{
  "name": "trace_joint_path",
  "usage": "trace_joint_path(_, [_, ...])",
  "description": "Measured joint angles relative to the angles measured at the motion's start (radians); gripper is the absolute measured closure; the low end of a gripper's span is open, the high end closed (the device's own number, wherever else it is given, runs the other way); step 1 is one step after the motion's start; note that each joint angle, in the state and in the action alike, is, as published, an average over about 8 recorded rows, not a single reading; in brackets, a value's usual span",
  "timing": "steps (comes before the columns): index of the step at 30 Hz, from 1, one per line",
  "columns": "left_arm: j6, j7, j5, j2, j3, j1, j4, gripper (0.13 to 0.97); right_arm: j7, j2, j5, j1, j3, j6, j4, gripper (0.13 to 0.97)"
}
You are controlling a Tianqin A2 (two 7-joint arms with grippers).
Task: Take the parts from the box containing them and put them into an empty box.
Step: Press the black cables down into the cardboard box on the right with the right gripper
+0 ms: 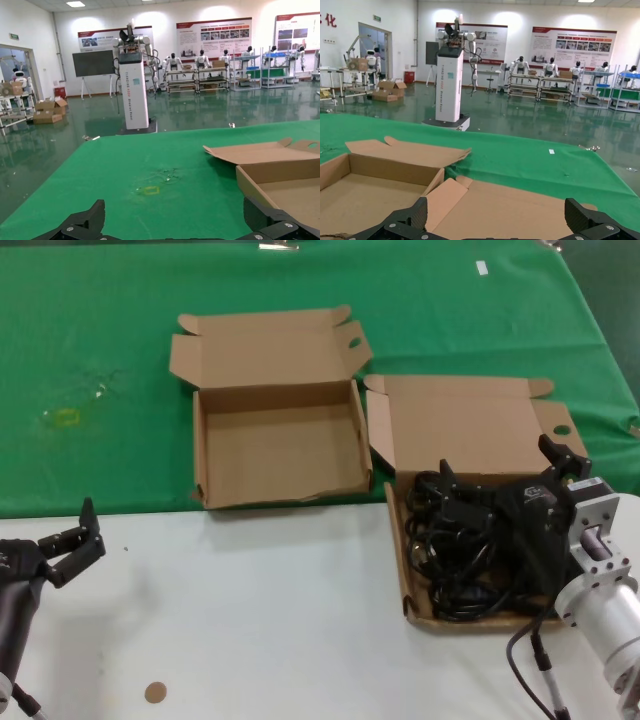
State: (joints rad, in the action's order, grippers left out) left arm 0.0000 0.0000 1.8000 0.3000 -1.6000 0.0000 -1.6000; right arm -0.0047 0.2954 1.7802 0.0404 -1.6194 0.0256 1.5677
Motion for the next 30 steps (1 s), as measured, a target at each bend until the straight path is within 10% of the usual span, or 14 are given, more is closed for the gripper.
trace_joint_path(14, [0.000,0.000,0.000,0.000,0.000,0.000,0.000,0.189,0.000,0.000,0.000,0.000,0.000,0.000,0.000,0.129])
trace_joint_path(30, [0.000,0.000,0.000,0.000,0.000,0.000,0.000,0.491,0.000,0.000,0.000,0.000,0.000,0.000,0.000,0.129])
